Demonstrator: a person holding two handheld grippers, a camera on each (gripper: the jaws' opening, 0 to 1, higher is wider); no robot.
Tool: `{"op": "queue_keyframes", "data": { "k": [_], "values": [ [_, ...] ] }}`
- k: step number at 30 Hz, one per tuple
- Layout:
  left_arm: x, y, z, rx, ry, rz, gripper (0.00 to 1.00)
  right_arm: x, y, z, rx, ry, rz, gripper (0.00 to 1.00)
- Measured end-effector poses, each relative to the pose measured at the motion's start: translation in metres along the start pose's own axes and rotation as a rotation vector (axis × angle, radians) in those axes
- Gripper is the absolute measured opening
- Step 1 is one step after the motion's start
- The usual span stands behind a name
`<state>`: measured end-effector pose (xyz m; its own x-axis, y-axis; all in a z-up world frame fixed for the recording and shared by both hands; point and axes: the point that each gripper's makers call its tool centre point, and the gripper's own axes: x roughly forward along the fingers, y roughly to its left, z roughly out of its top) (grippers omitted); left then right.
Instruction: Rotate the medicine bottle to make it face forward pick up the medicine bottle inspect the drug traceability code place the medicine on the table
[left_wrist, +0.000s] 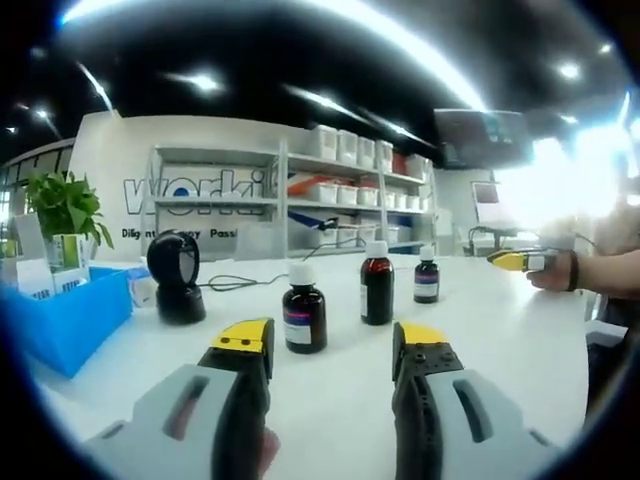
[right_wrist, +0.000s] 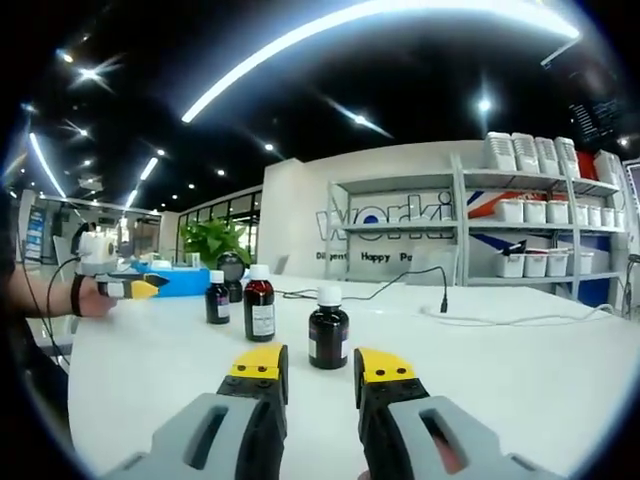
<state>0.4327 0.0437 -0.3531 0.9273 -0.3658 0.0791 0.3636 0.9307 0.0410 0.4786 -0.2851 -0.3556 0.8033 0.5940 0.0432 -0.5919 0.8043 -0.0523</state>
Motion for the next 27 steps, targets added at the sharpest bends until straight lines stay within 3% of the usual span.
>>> {"op": "queue_keyframes", "data": {
  "k": [6, 9, 27],
  "values": [
    [-0.0001, -0.0010, -0.0011, 0.005, 0.005, 0.003, 0.34, 0.0004, -0.0015, -0.0028, -0.003, 0.016, -0.011, 0.23],
    [0.0005, 0.0005, -0.0061, -0.015, 0.028, 0.008, 0.36, 0.0003, -0.0011, -0.0027, -0.004, 0.015, -0.008, 0.23],
    [0.0008, 0.0005, -0.0037, -0.010, 0.020, 0.007, 0.42, 0.0005, -0.0015, -0.0046, -0.004, 0.025, -0.011, 0.22]
  ]
}}
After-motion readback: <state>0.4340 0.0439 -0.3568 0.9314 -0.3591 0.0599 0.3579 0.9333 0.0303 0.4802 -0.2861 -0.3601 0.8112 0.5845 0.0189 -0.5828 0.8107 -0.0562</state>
